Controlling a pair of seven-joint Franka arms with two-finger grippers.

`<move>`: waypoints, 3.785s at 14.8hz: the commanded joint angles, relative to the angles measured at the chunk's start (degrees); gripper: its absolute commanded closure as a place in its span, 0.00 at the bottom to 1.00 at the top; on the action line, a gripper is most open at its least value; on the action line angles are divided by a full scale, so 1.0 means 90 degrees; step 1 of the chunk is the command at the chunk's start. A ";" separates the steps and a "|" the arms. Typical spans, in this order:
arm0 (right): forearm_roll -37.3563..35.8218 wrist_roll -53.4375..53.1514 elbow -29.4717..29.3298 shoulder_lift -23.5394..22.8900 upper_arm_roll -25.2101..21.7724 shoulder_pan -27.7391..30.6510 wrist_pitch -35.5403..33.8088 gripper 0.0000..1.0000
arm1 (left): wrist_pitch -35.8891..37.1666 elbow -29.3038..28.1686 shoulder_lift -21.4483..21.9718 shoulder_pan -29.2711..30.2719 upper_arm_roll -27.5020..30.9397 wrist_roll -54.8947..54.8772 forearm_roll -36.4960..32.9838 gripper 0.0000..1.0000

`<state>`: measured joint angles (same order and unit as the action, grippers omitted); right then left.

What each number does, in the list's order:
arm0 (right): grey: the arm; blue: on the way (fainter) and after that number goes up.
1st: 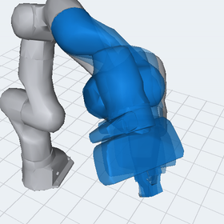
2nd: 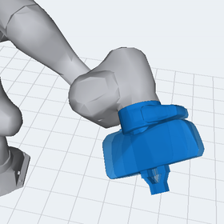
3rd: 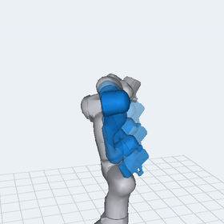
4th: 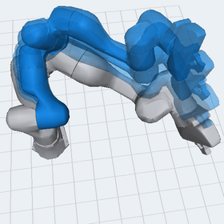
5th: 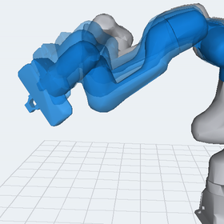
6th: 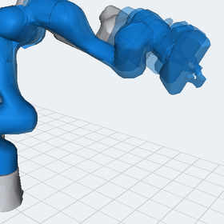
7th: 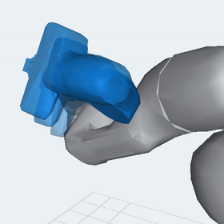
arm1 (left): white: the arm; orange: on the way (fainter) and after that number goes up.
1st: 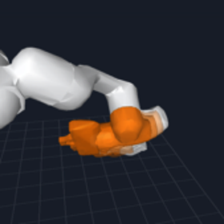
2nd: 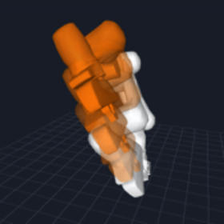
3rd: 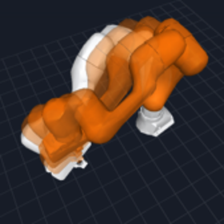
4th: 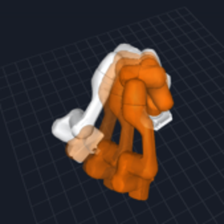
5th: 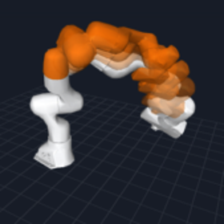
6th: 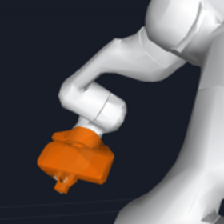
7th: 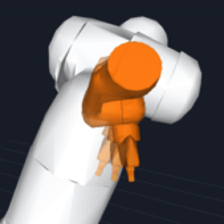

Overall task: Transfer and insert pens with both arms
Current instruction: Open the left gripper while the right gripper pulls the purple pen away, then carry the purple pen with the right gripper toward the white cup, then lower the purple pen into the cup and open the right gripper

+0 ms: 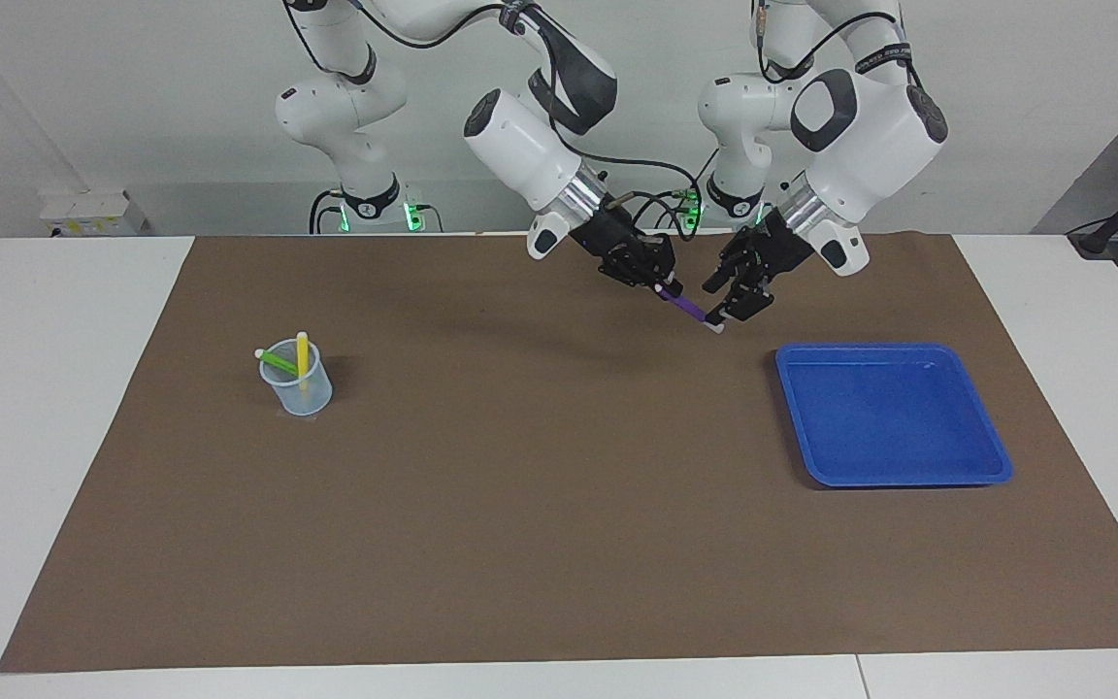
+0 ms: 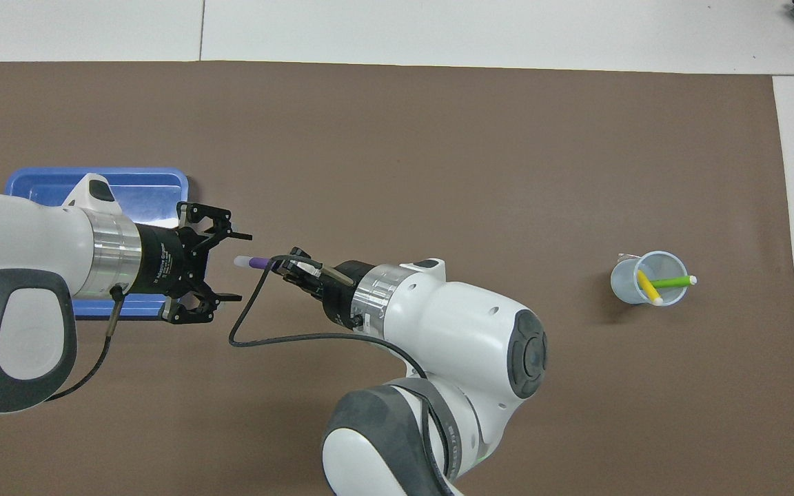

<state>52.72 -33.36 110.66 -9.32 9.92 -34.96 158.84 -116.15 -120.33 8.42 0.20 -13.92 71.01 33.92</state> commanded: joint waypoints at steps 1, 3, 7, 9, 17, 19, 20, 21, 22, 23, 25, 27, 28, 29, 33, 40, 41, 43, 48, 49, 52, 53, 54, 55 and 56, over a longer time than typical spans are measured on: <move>-0.0261 0.0403 0.0136 0.0146 0.0020 0.0329 -0.0372 1.00 | 0.0024 -0.0272 0.0246 0.0035 0.0111 -0.1341 0.0011 0.14; -0.0418 0.1047 0.0097 0.0156 0.0021 0.0671 -0.0928 1.00 | 0.0325 -0.0302 0.0304 0.0357 0.0121 -0.2591 -0.0154 0.14; -0.0709 0.1918 0.0097 0.0195 0.0011 0.1091 -0.1631 1.00 | 0.0931 -0.0283 0.0334 0.0904 0.0121 -0.4993 -0.1402 0.12; -0.1518 0.2249 0.0068 0.0244 0.0021 0.1413 -0.2265 1.00 | 0.1049 -0.0214 0.0324 0.1197 0.0130 -0.6117 -0.1949 0.00; -0.3503 0.4250 -0.0010 0.0975 0.0021 0.2955 -0.4990 1.00 | 0.1156 0.0810 -0.0037 0.1578 0.0169 -0.7031 -0.2987 0.00; -0.4019 0.4817 -0.0011 0.1171 0.0020 0.3307 -0.5576 1.00 | 0.1216 0.0928 -0.0047 0.1657 0.0160 -0.7031 -0.2987 0.00; -0.4457 0.5129 -0.0011 0.1259 0.0021 0.3463 -0.5898 1.00 | 0.1187 0.0928 -0.0047 0.1657 0.0160 -0.7002 -0.2987 0.00; -0.4906 0.5519 -0.0020 0.1347 0.0021 0.3581 -0.6162 1.00 | 0.1148 0.0928 -0.0047 0.1667 0.0160 -0.7001 -0.2987 0.00; -0.5394 0.6045 -0.0049 0.1415 0.0021 0.3669 -0.6435 1.00 | 0.1118 0.0928 -0.0057 0.1667 0.0160 -0.6982 -0.2987 0.00; -0.5911 0.6630 -0.0040 0.1445 0.0021 0.3738 -0.6603 1.00 | 0.1108 0.0928 -0.0047 0.1677 0.0169 -0.6982 -0.2987 0.00; -0.6607 0.7579 0.0096 0.1533 0.0021 0.3952 -0.6527 1.00 | 0.0982 0.0948 -0.0057 0.1628 0.0160 -0.6982 -0.3103 0.00; -0.6814 0.8186 0.0097 0.1523 0.0021 0.4294 -0.6516 1.00 | 0.0689 0.0948 -0.0105 0.1579 0.0160 -0.6972 -0.3241 0.00; -0.6950 0.8440 0.0116 0.1523 0.0021 0.4411 -0.6507 1.00 | 0.0717 0.0977 -0.0115 0.1579 0.0169 -0.6972 -0.3241 0.00; -0.7087 0.8684 0.0136 0.1523 0.0030 0.4499 -0.6439 1.00 | 0.0747 0.0977 -0.0135 0.1589 0.0170 -0.6982 -0.3241 0.00; -0.7089 0.8980 0.0584 0.1611 0.0030 0.4870 -0.5786 1.00 | 0.1370 0.1444 -0.0212 0.1170 0.0587 -0.6982 -0.3270 0.00; -0.6328 0.8413 0.1287 0.1709 0.0021 0.4891 -0.4877 1.00 | 0.2290 0.2715 -0.0555 0.0349 0.1292 -0.7050 -0.3446 0.00; -0.6278 0.8413 0.1385 0.1719 0.0021 0.4891 -0.4789 1.00 | 0.2290 0.2773 -0.0555 0.0252 0.1302 -0.7041 -0.3446 0.00; -0.6249 0.8394 0.1551 0.1816 0.0011 0.4891 -0.4768 1.00 | 0.2290 0.2803 -0.0535 0.0173 0.1302 -0.7040 -0.3465 0.00; -0.6239 0.8423 0.1552 0.1807 0.0011 0.5047 -0.4749 0.33 | 0.2290 0.2803 -0.0516 -0.0111 0.1292 -0.7499 -0.3925 0.00; -0.6220 0.8413 0.1484 0.1807 0.0011 0.5047 -0.4816 0.31 | 0.2271 0.2803 -0.0506 -0.0110 0.1283 -0.7499 -0.3925 0.00; -0.6064 0.8394 0.1114 0.1787 0.0011 0.5047 -0.5264 0.00 | 0.2212 0.2813 -0.0506 -0.0091 0.1302 -0.7509 -0.3925 0.00; -0.6034 0.8268 0.1006 0.1787 0.0011 0.5037 -0.5479 0.00 | 0.2202 0.2813 -0.0506 -0.0081 0.1293 -0.7567 -0.3934 0.00; -0.5995 0.8006 0.0899 0.1797 0.0020 0.5008 -0.5655 0.00 | 0.2192 0.2813 -0.0506 -0.0071 0.1293 -0.7693 -0.3934 0.00; -0.5966 0.7694 0.0772 0.1797 0.0040 0.4960 -0.5831 0.00 | 0.2192 0.2832 -0.0506 -0.0052 0.1293 -0.7704 -0.3925 0.00; -0.5965 0.7304 0.0606 0.1777 0.0079 0.4940 -0.5987 0.00 | 0.2183 0.2833 -0.0506 -0.0042 0.1293 -0.7704 -0.3925 0.00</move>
<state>-2.41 37.50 118.68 6.38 9.61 9.32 108.19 -97.07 -96.27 4.45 0.24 -2.95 2.86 -0.26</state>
